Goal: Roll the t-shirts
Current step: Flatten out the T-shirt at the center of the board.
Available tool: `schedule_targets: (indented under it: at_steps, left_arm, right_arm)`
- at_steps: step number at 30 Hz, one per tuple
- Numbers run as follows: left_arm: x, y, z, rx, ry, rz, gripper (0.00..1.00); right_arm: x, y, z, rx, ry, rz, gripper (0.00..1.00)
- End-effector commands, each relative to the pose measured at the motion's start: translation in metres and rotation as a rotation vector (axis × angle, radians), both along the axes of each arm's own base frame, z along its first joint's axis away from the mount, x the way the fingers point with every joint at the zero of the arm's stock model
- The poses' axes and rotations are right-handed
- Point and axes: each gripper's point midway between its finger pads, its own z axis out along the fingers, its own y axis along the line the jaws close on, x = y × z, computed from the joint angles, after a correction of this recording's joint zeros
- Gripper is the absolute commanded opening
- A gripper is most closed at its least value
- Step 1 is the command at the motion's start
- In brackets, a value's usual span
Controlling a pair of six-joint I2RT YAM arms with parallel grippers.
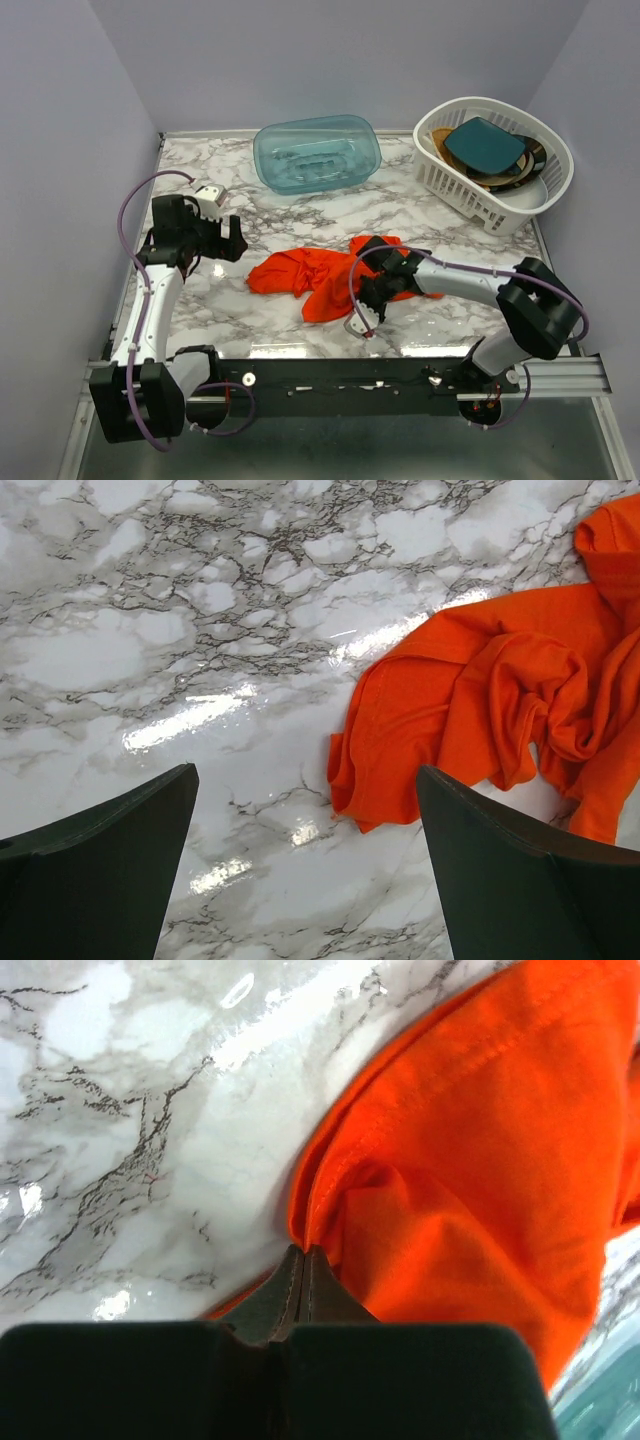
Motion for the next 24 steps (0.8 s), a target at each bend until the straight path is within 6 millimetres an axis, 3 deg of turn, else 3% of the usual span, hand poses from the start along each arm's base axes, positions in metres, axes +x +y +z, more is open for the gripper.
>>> schedule_targets:
  at_steps: [1, 4, 5, 7, 9, 13, 15, 16, 18, 19, 20, 21, 24]
  left_arm:
    - [0.004, -0.003, -0.004, -0.025, 0.002, -0.018, 0.99]
    - [0.004, -0.01, -0.011, -0.051, 0.029, -0.051, 0.98]
    - [0.005, -0.012, -0.011, -0.055, 0.031, -0.063, 0.98]
    - [0.006, -0.017, -0.015, -0.066, 0.049, -0.091, 0.98]
    - [0.002, -0.025, -0.023, -0.074, 0.089, -0.142, 0.98]
    - [-0.004, -0.042, -0.036, -0.035, 0.148, -0.273, 0.98]
    - [-0.009, -0.051, -0.048, 0.012, 0.166, -0.355, 0.98]
    - [-0.013, -0.061, -0.053, 0.048, 0.166, -0.416, 0.98]
    - [-0.017, -0.068, -0.064, 0.102, 0.184, -0.486, 0.97]
    - [-0.016, -0.069, -0.067, 0.142, 0.169, -0.531, 0.97]
    - [-0.017, -0.072, -0.07, 0.159, 0.175, -0.555, 0.97]
    - [-0.016, -0.072, -0.076, 0.17, 0.188, -0.569, 0.96]
    - [-0.007, -0.068, -0.082, 0.205, 0.197, -0.575, 0.96]
  right_arm:
    - [-0.002, -0.004, 0.053, 0.054, 0.022, -0.086, 0.01]
    - [-0.002, -0.008, 0.099, 0.089, 0.059, -0.209, 0.01]
    - [0.004, -0.006, 0.134, 0.143, 0.061, -0.299, 0.01]
    - [0.002, -0.015, 0.157, 0.141, 0.105, -0.406, 0.01]
    - [0.007, -0.024, 0.195, 0.177, 0.136, -0.557, 0.01]
    - [0.023, -0.04, 0.233, 0.227, 0.18, -0.826, 0.01]
    - [0.043, -0.053, 0.237, 0.247, 0.22, -1.043, 0.01]
    - [0.054, -0.057, 0.248, 0.286, 0.23, -1.123, 0.01]
    - [0.085, -0.082, 0.259, 0.353, 0.29, -1.383, 0.01]
    - [0.104, -0.088, 0.276, 0.416, 0.305, -1.46, 0.01]
    - [0.122, -0.111, 0.287, 0.491, 0.35, -1.593, 0.01]
    - [0.136, -0.121, 0.303, 0.576, 0.344, -1.634, 0.01]
    - [0.16, -0.151, 0.36, 0.773, 0.284, -1.717, 0.01]
